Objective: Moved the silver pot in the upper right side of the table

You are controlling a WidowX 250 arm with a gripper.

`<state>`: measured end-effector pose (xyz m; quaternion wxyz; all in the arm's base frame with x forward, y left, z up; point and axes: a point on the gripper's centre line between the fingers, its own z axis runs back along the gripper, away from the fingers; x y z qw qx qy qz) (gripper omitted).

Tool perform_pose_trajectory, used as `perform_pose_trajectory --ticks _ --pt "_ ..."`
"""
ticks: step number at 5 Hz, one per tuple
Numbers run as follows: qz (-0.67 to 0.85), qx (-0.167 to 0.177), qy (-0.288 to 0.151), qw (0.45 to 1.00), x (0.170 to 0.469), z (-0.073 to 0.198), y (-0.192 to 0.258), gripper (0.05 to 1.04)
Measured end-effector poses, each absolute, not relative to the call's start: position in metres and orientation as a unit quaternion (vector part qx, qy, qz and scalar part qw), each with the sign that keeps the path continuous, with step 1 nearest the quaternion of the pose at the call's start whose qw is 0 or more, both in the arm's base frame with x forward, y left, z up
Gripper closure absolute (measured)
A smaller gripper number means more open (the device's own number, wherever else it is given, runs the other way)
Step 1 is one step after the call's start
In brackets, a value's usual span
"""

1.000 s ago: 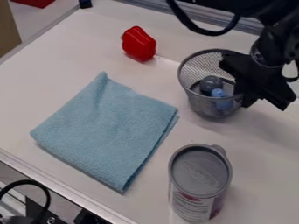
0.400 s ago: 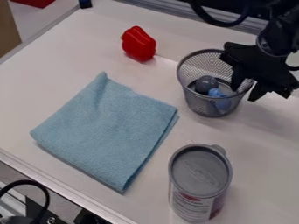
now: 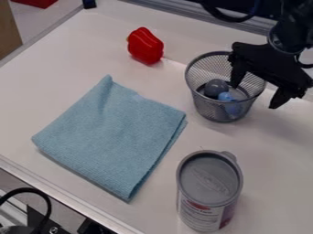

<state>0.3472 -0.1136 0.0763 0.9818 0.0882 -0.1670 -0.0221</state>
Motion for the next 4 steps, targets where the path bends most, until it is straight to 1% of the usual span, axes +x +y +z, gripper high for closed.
perform_pose_trajectory --ticks 1,2,3,4 --pt "-0.001 0.029 -0.166 0.986 0.341 0.099 -0.117 0.083" --pt "0.017 -0.014 -0.161 0.987 0.337 0.115 -0.117 0.083" --pt "0.063 -0.009 -0.151 0.986 0.323 0.121 -0.088 0.083" --pt "0.128 -0.014 -0.136 0.982 0.308 0.117 -0.053 0.083"
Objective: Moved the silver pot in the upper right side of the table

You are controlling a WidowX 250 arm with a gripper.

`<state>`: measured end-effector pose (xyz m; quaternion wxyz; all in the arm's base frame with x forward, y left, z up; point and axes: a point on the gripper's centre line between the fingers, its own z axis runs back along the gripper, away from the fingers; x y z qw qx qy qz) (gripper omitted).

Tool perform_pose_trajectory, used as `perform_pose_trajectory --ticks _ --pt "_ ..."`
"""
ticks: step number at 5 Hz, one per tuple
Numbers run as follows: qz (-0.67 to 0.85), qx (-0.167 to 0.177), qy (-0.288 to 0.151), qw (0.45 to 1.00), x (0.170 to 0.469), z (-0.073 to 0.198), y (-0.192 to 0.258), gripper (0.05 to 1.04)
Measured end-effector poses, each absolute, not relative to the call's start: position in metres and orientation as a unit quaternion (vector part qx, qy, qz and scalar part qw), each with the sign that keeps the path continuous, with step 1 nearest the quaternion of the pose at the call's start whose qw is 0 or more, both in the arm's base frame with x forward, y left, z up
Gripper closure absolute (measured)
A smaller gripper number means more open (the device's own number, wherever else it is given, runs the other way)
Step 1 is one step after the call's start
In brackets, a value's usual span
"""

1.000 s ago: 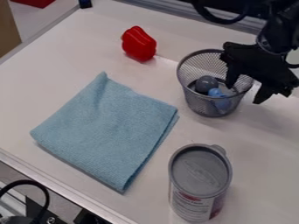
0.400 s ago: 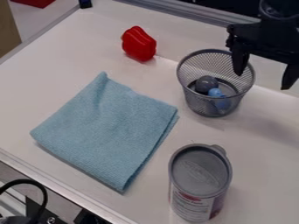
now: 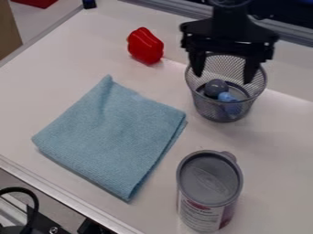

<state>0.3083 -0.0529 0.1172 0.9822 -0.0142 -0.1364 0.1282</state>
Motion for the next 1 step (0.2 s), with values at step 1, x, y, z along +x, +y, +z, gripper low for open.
perform_pose_trajectory --ticks 1 --pt "0.159 -0.029 -0.145 0.976 0.2862 0.1206 -0.0083 0.083"
